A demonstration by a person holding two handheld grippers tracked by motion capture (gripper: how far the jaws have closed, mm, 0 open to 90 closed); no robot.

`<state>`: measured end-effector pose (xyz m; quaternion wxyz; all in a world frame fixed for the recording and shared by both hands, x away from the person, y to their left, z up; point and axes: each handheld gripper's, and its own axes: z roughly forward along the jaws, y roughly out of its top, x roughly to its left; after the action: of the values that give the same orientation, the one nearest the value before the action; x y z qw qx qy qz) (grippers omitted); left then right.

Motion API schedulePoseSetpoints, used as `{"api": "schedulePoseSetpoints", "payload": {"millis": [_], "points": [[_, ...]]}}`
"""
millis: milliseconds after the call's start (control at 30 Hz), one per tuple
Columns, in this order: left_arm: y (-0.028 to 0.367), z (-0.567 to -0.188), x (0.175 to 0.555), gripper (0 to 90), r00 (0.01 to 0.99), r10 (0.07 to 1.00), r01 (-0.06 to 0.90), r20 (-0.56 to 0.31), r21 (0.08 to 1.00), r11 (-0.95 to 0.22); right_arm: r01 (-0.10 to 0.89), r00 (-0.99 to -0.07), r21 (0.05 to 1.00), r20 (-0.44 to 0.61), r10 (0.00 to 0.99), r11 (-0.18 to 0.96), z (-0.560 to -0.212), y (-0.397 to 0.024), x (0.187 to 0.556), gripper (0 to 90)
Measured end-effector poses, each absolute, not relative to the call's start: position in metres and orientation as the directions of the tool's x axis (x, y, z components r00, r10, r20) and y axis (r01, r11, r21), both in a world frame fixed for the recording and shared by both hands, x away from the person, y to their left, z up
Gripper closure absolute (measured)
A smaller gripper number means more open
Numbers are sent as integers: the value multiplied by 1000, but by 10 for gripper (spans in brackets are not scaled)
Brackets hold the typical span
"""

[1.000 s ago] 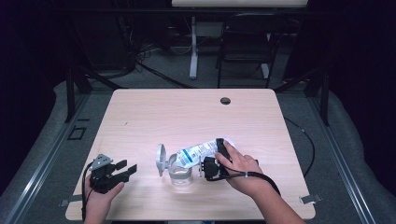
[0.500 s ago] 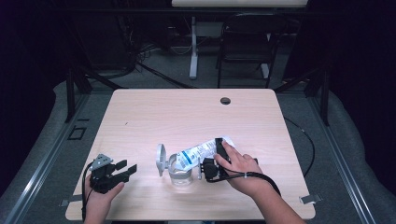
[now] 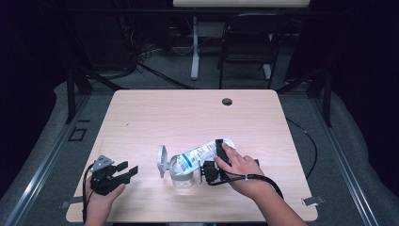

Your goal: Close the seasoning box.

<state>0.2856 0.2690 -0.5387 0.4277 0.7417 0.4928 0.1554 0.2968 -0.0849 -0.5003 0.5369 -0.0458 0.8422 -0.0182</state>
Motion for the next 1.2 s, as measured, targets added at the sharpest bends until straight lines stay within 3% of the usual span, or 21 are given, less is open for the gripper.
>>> {"api": "schedulePoseSetpoints", "payload": {"millis": [1200], "points": [[270,-540,286,486,459,867,591,-195,796,-134,-60,-399,-128,-906,-142,990,-496,-83,295,442]]}}
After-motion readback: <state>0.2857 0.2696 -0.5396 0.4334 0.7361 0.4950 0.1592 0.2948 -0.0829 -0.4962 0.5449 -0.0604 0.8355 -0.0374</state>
